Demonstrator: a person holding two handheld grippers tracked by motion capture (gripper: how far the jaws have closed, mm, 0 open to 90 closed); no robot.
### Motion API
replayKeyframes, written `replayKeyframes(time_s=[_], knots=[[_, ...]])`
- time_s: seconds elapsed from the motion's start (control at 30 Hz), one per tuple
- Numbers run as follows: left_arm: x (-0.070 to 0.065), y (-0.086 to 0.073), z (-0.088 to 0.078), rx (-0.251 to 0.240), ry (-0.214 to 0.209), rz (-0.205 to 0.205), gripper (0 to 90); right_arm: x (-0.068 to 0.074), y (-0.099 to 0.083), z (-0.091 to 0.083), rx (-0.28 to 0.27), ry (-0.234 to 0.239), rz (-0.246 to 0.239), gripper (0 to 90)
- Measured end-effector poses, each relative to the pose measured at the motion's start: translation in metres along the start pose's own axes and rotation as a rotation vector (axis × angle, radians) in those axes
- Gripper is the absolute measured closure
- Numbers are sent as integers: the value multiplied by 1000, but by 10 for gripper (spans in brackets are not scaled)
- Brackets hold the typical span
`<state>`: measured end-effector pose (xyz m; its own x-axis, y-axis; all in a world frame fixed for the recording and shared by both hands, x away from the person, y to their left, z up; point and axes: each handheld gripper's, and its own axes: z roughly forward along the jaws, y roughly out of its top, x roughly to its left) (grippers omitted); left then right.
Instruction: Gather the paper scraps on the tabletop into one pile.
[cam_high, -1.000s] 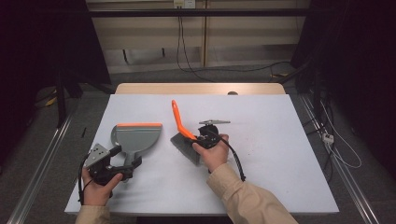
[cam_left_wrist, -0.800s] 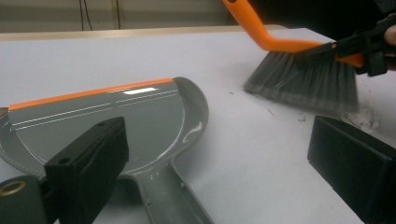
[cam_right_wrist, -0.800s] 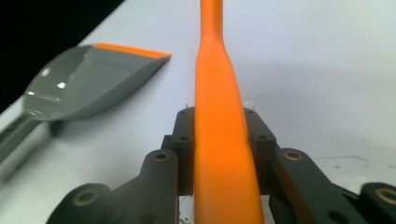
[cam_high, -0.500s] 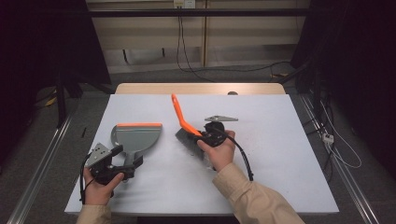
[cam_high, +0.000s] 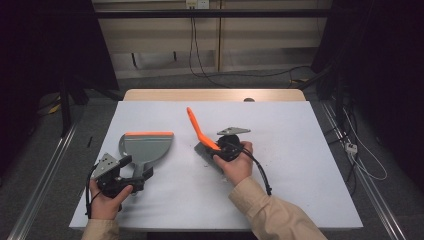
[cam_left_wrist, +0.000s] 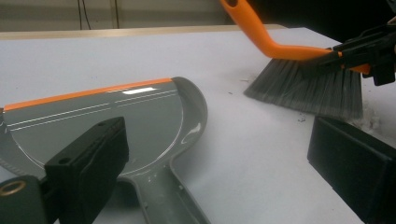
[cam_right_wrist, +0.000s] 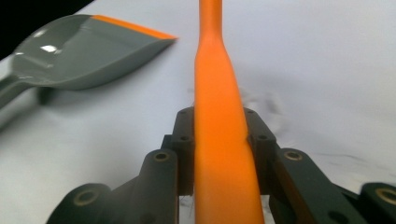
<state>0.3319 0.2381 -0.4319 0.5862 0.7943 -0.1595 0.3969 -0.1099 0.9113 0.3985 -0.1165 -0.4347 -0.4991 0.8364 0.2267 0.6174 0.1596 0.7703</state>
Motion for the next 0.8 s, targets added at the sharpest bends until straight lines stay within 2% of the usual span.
replayKeyframes(time_s=[0.07,0.17,0.27,0.37,0.47,0.6,0.7,0.8], knots=[[-1,0,1,2,-1,0,51,-8,1,-6,-21,13,26,713],[-1,0,2,6,0,-1,51,-9,6,-16,-67,41,37,714],[0,0,0,9,0,5,51,-8,16,-25,-100,61,27,713],[1,-1,0,4,1,-1,51,-15,26,-33,-129,64,31,713],[1,-1,0,-1,0,-8,51,-29,32,-39,-150,46,25,713],[2,-1,0,5,-1,-6,51,-57,33,-44,-155,-20,35,713],[2,-1,1,6,2,-10,51,-76,32,-43,-146,-68,31,713],[3,-1,1,6,4,-12,51,-88,28,-37,-130,-93,18,713]])
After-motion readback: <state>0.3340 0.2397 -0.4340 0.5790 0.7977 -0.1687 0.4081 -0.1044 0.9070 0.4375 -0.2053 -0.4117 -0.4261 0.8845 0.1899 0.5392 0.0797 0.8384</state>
